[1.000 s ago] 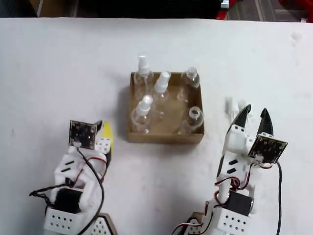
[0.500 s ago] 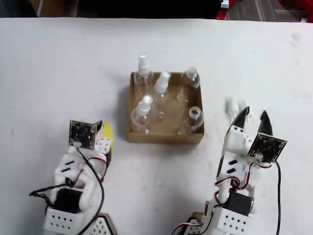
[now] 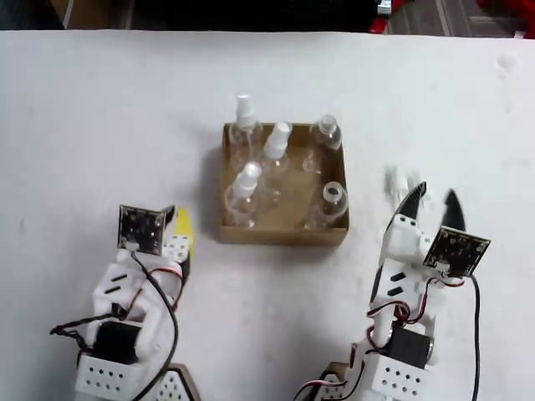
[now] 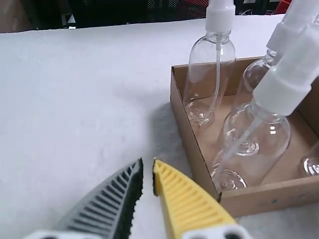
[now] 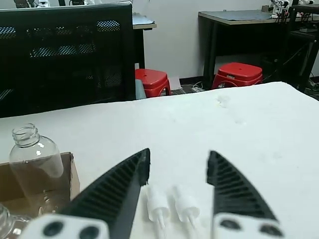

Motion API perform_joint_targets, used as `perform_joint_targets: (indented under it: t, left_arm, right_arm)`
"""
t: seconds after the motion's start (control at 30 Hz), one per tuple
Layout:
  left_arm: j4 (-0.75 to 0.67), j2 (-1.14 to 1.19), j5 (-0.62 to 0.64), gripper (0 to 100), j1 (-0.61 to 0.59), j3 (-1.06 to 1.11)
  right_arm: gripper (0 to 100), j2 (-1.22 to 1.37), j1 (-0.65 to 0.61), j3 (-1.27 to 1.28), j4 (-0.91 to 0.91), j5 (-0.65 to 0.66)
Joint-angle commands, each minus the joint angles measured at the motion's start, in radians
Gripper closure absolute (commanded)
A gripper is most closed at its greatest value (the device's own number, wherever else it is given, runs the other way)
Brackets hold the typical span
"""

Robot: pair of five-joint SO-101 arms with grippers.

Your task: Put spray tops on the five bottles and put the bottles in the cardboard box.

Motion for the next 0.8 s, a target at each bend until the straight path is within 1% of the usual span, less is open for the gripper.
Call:
perform_joint_targets:
  t: [0.0, 0.07, 0.2, 0.23, 0.27, 0.4, 0.47, 0.5, 0.57, 0.63, 0.77]
  left_arm:
    - [-0.025, -0.008, -0.014, 96, -0.002, -0.002]
    - [-0.025, -0.008, -0.014, 96, -0.002, -0.002]
    - [-0.025, -0.008, -0.014, 96, -0.002, -0.002]
    - [-0.025, -0.008, -0.014, 96, -0.002, -0.002]
    - [-0.025, -0.008, -0.014, 96, -0.002, -0.002]
    - [-0.025, -0.008, -0.014, 96, -0.002, -0.002]
    - [-0.025, -0.008, -0.014, 96, -0.002, -0.002]
    - [-0.025, -0.008, -0.014, 96, -0.002, -0.002]
    - [-0.025, -0.008, -0.014, 96, -0.002, -0.002]
    - [-0.025, -0.008, -0.014, 96, -0.002, -0.002]
    - [-0.025, -0.008, -0.014, 96, -0.002, -0.002]
  right_arm:
    - [73.1, -0.008, 0.013, 0.009, 0.004, 0.005]
    - [77.8, -0.008, 0.013, 0.009, 0.005, 0.011]
    - [98.6, -0.008, 0.013, 0.009, -0.002, 0.012]
    - [98.2, -0.008, 0.013, 0.009, -0.004, 0.012]
    - [95.0, -0.008, 0.013, 0.009, -0.004, 0.012]
    - [77.9, -0.008, 0.013, 0.009, -0.001, 0.005]
    - [71.3, -0.008, 0.013, 0.009, 0.001, 0.005]
    - [69.7, -0.008, 0.013, 0.009, 0.002, 0.005]
    - [69.8, -0.008, 0.013, 0.009, 0.004, 0.008]
    - [74.6, -0.008, 0.015, 0.009, 0.004, 0.012]
    - [98.5, -0.008, 0.035, 0.009, -0.004, 0.012]
